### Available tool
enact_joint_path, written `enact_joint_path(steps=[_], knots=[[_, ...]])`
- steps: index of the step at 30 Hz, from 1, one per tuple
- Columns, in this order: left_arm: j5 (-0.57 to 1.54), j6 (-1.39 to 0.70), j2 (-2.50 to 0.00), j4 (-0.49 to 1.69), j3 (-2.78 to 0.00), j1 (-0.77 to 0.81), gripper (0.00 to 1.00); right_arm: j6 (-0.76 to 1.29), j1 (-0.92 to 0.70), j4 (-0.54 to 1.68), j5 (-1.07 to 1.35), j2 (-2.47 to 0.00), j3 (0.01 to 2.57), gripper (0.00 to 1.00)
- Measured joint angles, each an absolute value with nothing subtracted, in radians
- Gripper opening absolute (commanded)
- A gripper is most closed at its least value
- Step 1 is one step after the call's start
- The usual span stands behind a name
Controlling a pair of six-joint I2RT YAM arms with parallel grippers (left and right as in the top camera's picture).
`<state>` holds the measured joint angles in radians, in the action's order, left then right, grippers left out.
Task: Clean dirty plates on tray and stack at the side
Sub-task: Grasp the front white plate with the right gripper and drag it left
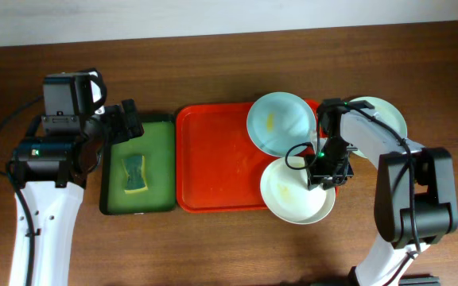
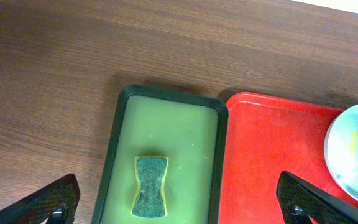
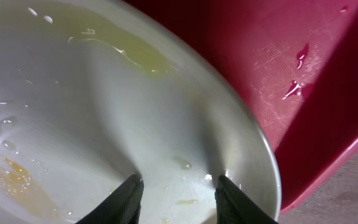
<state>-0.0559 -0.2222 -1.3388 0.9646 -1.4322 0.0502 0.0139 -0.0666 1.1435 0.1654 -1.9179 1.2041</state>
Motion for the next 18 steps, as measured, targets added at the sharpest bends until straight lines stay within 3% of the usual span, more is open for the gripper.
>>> enact_joint_path(steps=[4,10,15,18], knots=[[-0.056,-0.222,-1.339,0.964,-1.432,0.05,0.99,-0.004,-0.067,1.347,0.202,-1.923,1.394,0.42],[-0.056,-0.222,-1.339,0.965,-1.432,0.05,0.99,0.0,-0.067,1.313,-0.004,-1.921,1.375,0.41],[-0.056,-0.222,-1.339,0.965,-1.432,0.05,0.99,0.002,-0.067,1.224,-0.02,-1.92,1.255,0.08],[-0.056,-0.222,-1.339,0.965,-1.432,0.05,0.99,0.002,-0.067,1.219,0.038,-1.92,1.254,0.04]])
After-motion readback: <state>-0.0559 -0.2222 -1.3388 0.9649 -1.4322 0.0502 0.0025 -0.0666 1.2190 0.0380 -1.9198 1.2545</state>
